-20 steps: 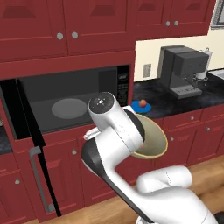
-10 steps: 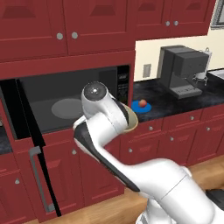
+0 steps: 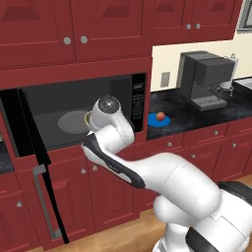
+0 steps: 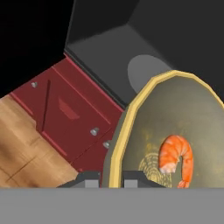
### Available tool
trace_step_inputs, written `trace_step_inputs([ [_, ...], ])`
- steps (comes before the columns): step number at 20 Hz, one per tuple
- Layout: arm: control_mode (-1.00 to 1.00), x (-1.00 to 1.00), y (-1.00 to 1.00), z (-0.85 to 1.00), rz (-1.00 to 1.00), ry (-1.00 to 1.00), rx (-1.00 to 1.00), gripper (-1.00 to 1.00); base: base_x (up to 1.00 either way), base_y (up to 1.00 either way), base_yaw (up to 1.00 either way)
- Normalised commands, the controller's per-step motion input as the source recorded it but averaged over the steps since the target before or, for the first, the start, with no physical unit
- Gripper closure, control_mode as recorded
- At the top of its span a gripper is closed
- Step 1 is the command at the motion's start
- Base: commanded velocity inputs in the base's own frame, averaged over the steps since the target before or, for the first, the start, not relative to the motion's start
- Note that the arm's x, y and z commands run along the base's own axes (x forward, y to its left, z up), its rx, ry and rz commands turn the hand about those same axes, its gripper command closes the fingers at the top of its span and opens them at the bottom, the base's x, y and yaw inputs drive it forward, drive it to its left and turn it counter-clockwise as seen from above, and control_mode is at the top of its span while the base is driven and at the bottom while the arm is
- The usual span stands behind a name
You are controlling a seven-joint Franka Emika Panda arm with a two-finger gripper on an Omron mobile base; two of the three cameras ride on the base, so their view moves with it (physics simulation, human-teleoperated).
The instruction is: Remove the peach from the bowl and place it on the small plate. Then place the bowl with only the shrimp in the microwave, close the door, and press the start button to microwave the shrimp.
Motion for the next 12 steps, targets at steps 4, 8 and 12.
trace_step_inputs([
  [4, -1.00, 0.37, 0.35, -0.19, 0.04, -0.05, -0.16, 1.00, 0.00, 0.00, 0.00],
  [8, -1.00, 0.38, 0.53, -0.19, 0.00, 0.00, -0.18, 1.00, 0.00, 0.00, 0.00],
  [12, -1.00, 0.52, 0.32, -0.02, 0.00, 0.00, -0.15, 1.00, 0.00, 0.00, 0.00],
])
